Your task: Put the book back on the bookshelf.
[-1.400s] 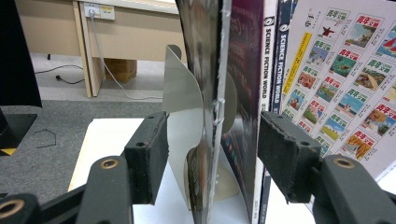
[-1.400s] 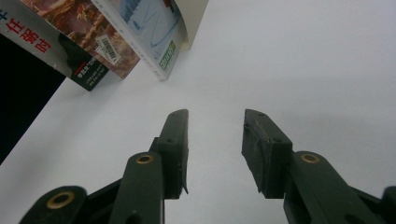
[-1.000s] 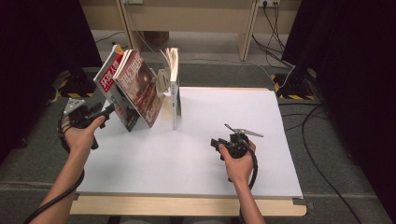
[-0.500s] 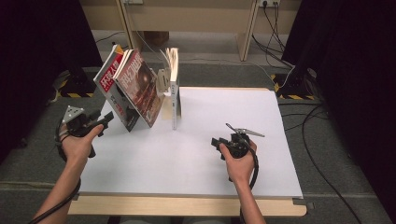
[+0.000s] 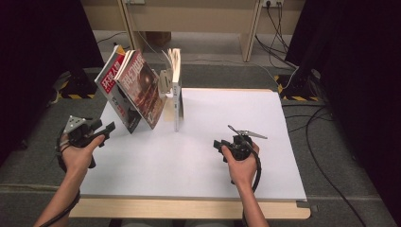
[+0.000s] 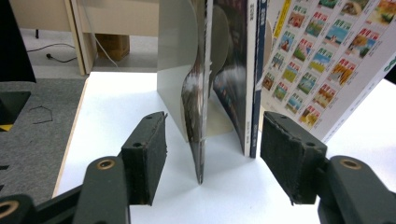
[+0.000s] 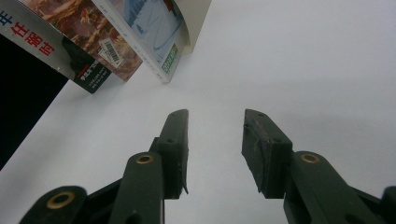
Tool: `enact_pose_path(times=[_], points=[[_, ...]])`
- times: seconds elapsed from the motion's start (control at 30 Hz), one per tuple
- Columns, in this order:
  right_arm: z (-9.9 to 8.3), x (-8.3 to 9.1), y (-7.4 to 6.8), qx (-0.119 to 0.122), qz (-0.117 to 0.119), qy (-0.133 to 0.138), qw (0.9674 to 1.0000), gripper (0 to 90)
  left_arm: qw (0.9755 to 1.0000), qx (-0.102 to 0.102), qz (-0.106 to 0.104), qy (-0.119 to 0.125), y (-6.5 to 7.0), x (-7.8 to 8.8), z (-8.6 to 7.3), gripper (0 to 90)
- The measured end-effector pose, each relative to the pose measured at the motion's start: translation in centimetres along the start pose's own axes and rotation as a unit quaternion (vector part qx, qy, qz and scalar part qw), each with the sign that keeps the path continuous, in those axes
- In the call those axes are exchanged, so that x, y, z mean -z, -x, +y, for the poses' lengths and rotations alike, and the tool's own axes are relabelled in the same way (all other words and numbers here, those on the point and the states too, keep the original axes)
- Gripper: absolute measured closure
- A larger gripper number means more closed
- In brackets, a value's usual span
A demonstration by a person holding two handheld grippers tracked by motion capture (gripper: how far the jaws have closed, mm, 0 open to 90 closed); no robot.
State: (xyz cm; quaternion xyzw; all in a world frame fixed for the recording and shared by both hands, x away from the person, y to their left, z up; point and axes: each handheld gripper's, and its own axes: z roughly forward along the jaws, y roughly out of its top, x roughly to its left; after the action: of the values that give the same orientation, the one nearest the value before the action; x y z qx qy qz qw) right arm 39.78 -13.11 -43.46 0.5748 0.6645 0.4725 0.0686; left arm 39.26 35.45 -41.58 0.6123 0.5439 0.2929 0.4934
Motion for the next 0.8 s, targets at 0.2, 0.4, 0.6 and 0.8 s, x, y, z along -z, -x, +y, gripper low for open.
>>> enact_pose_path(times=[0.2,0.4,0.6,0.8], points=[[0.0,0.0,0.0,0.0,0.0,0.0,1.0,61.5,1.0,-0.004,-0.006,-0.006,0.1,1.0,-1.0,39.0],[0.0,0.0,0.0,0.002,0.001,0.001,1.0,61.3,0.9999,0.002,-0.016,-0.006,0.5,2.0,-2.0,38.9],[0.0,0.0,0.0,0.0,0.001,-0.001,1.0,61.3,0.9997,-0.007,-0.019,-0.017,0.8,2.6,-2.9,38.7],[-0.2,-0.1,0.0,-0.001,0.001,-0.004,1.0,61.1,0.9992,-0.008,-0.027,-0.03,0.9,3.5,-4.5,38.7]])
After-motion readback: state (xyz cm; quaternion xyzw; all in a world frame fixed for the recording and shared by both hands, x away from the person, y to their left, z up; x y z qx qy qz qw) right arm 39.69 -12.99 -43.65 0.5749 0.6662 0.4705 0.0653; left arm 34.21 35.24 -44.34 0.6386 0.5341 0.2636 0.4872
